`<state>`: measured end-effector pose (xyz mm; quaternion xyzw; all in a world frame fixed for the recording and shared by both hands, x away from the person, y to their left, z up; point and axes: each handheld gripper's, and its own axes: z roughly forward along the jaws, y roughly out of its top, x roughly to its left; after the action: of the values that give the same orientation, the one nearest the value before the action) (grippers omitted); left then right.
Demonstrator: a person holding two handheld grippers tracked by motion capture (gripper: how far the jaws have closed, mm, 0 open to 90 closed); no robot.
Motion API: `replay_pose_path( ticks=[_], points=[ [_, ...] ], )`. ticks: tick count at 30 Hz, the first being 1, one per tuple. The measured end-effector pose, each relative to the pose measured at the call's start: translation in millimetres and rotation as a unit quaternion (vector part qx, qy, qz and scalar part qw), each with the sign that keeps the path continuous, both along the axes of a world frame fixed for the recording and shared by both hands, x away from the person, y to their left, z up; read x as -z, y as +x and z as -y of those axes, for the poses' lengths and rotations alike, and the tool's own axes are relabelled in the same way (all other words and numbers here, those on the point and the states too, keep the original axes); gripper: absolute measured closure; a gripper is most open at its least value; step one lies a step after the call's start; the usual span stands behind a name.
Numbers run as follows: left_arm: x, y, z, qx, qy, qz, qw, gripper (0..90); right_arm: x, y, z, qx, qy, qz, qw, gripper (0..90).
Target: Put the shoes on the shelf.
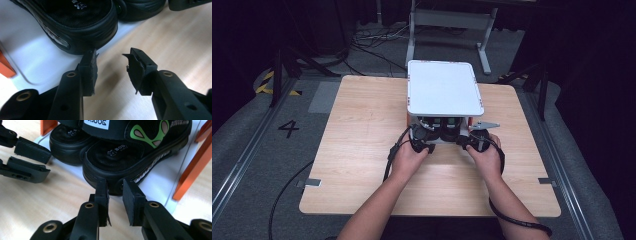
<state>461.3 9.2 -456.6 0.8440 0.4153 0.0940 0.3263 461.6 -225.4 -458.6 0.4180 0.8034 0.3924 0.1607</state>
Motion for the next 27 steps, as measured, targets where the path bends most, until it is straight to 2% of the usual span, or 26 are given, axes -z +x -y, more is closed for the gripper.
replay_pose_path(
  ticks=[1, 2, 3, 5, 8, 10, 11, 12, 14, 15, 17, 18, 19, 20, 21, 23, 24, 25, 26, 27],
  points=[
    [-0.6, 3.6, 1.0, -0.001, 0.002, 0.003, 1.0, 57.1, 0.1, 2.3, -0.9, 0.002, -0.003, 0.005, 1.0, 73.1],
    [-0.5, 3.9, 2.7, -0.008, -0.009, -0.004, 0.9999, 56.8, 0.0, 5.4, -1.2, 0.005, -0.007, 0.011, 0.9999, 72.9],
    [-0.2, 3.0, 5.4, -0.028, -0.019, -0.012, 0.9994, 56.7, -0.2, 7.2, -0.9, 0.007, -0.009, 0.012, 0.9999, 72.6],
    [1.1, 5.9, 8.4, -0.014, -0.031, -0.021, 0.9992, 56.5, -0.4, 10.9, 0.1, 0.015, -0.008, 0.012, 0.9998, 71.8],
    [2.1, 10.3, 12.2, -0.019, -0.03, -0.014, 0.9993, 56.2, -0.5, 17.1, 2.6, 0.025, -0.018, 0.017, 0.9994, 71.8],
    [1.7, 11.6, 15.3, -0.022, -0.041, -0.022, 0.9987, 56.0, 0.0, 21.5, 3.8, 0.029, -0.021, 0.017, 0.9992, 71.8],
    [1.7, 15.9, 13.3, -0.01, -0.03, -0.004, 0.9995, 56.0, 0.4, 23.4, 4.2, 0.033, -0.018, 0.017, 0.9992, 71.8],
    [1.9, 15.5, 14.9, -0.02, -0.044, -0.016, 0.9987, 55.8, 1.3, 26.2, 5.3, 0.035, -0.025, 0.033, 0.9985, 71.9],
    [3.1, 18.5, 14.5, -0.03, -0.036, -0.008, 0.9989, 55.9, 3.9, 28.0, 4.8, 0.04, -0.023, 0.044, 0.998, 71.6],
    [5.1, 19.8, 15.6, -0.031, -0.035, -0.003, 0.9989, 55.8, 5.8, 28.9, 4.2, 0.041, -0.023, 0.042, 0.9981, 70.7],
    [7.1, 21.6, 15.1, -0.024, -0.042, -0.005, 0.9988, 54.4, 7.8, 29.8, 2.5, 0.042, -0.015, 0.046, 0.998, 69.5],
    [7.1, 22.9, 13.7, -0.03, -0.03, 0.008, 0.999, 54.2, 8.0, 29.8, 1.1, 0.039, -0.017, 0.048, 0.9979, 69.8],
    [6.2, 22.6, 12.7, -0.024, -0.024, 0.009, 0.9994, 52.9, 7.8, 29.3, 0.0, 0.039, -0.019, 0.049, 0.9979, 69.8],
    [6.1, 19.3, 15.1, -0.032, -0.035, 0.001, 0.9989, 51.1, 8.2, 28.9, 0.0, 0.04, -0.022, 0.054, 0.9975, 69.2],
    [5.5, 17.0, 16.2, -0.031, -0.035, 0.003, 0.9989, 49.6, 8.6, 28.1, 1.1, 0.04, -0.022, 0.059, 0.9972, 64.4],
    [3.3, 11.5, 16.4, -0.03, -0.029, 0.001, 0.9991, 48.4, 7.5, 24.2, 4.0, 0.038, -0.012, 0.054, 0.9978, 61.6],
    [2.8, 7.4, 16.9, -0.031, -0.031, 0.002, 0.999, 47.6, 5.9, 20.8, 7.1, 0.036, -0.002, 0.059, 0.9976, 60.9],
    [1.0, 2.0, 16.3, -0.026, -0.029, 0.003, 0.9993, 46.5, 3.8, 16.4, 10.7, 0.039, 0.003, 0.063, 0.9973, 59.7],
    [-1.9, 1.7, 11.7, 0.007, -0.009, 0.027, 0.9996, 45.1, 0.9, 10.8, 14.9, 0.04, 0.001, 0.062, 0.9973, 57.9],
    [-1.9, 1.7, 11.7, 0.007, -0.009, 0.027, 0.9996, 44.4, 0.9, 10.8, 14.9, 0.04, 0.001, 0.062, 0.9973, 57.9]
  ],
)
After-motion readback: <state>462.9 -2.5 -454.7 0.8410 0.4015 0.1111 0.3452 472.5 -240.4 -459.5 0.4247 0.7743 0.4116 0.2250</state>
